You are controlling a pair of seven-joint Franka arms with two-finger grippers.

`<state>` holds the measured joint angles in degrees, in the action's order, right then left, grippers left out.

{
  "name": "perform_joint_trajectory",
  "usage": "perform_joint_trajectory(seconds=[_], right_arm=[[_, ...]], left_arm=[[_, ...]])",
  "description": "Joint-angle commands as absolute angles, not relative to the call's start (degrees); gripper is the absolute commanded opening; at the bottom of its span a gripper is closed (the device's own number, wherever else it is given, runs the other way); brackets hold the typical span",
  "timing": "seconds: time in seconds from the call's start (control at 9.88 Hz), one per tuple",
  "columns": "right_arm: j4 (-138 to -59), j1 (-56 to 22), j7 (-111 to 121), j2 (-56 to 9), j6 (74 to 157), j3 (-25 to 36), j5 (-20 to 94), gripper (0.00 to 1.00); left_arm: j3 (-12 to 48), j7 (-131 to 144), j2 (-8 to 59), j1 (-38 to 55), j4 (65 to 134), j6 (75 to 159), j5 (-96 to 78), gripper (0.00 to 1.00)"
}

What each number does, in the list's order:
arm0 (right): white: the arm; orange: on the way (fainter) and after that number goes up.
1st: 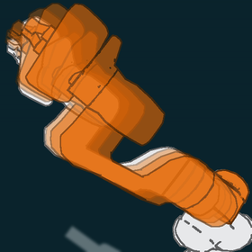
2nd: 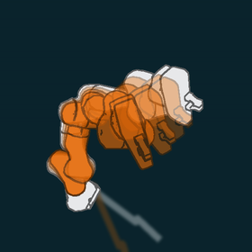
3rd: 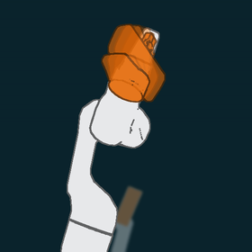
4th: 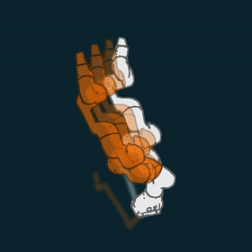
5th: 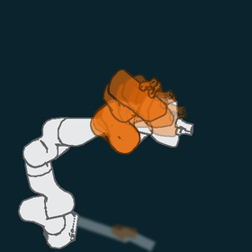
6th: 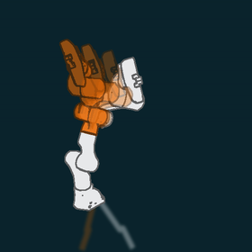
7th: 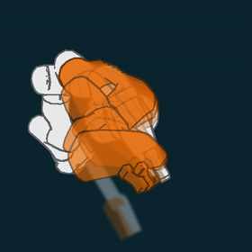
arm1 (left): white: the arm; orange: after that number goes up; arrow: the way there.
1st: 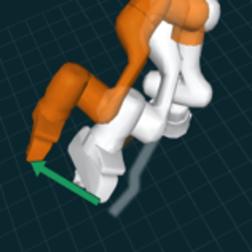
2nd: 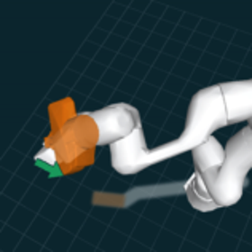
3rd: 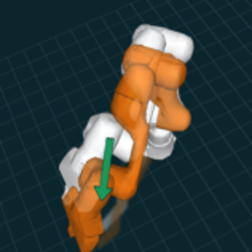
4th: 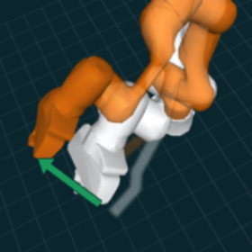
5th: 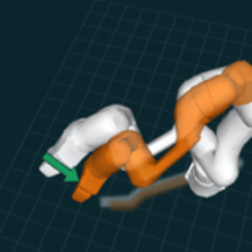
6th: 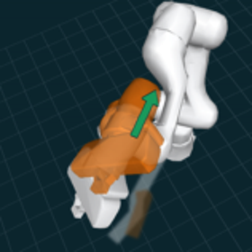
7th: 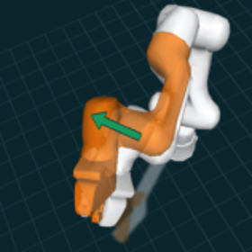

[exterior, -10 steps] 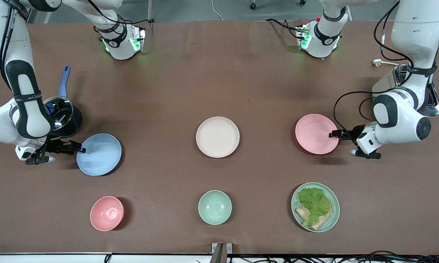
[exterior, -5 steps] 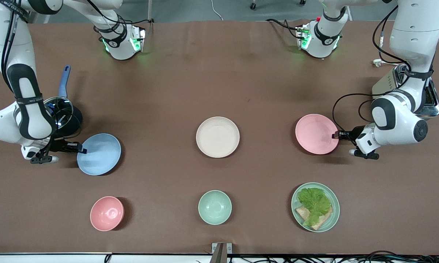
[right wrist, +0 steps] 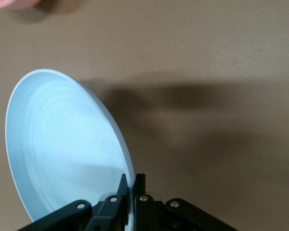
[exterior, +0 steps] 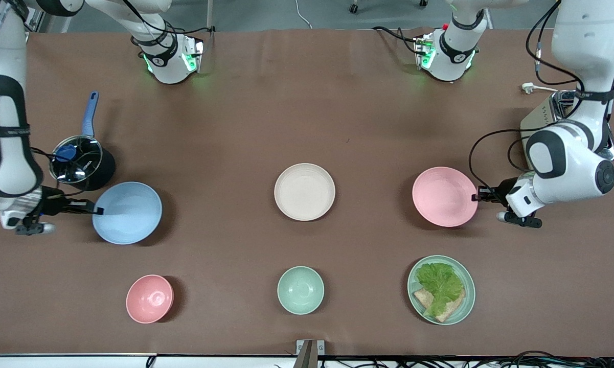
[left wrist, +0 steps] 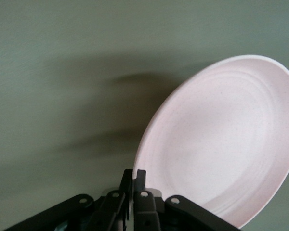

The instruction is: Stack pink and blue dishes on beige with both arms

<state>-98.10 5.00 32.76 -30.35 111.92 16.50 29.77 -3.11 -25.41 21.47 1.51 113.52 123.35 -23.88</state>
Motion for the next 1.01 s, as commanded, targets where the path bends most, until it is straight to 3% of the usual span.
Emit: perform_joint_trajectory(seconds=[0.0,0.51,0.91], right_arm=[[-90.4,3.4,23.2,-28.6,103.4,16.7,24.9,0.01],[-88.6,-4.2,2.9,-23.7,100.5,14.5,22.2,0.01],[-97.0,-4.4,-8.1,-19.0,106.8,3.2,22.2,0.01]], left_arm=[[5.7,-16.6,20.3,1.8,115.0,123.9,-23.9,0.00],[26.8,18.6,27.2,3.0,113.4,138.0,-14.8,0.00],[31.8,43.8,37.1,7.4,106.9,142.5,2.6,0.01]])
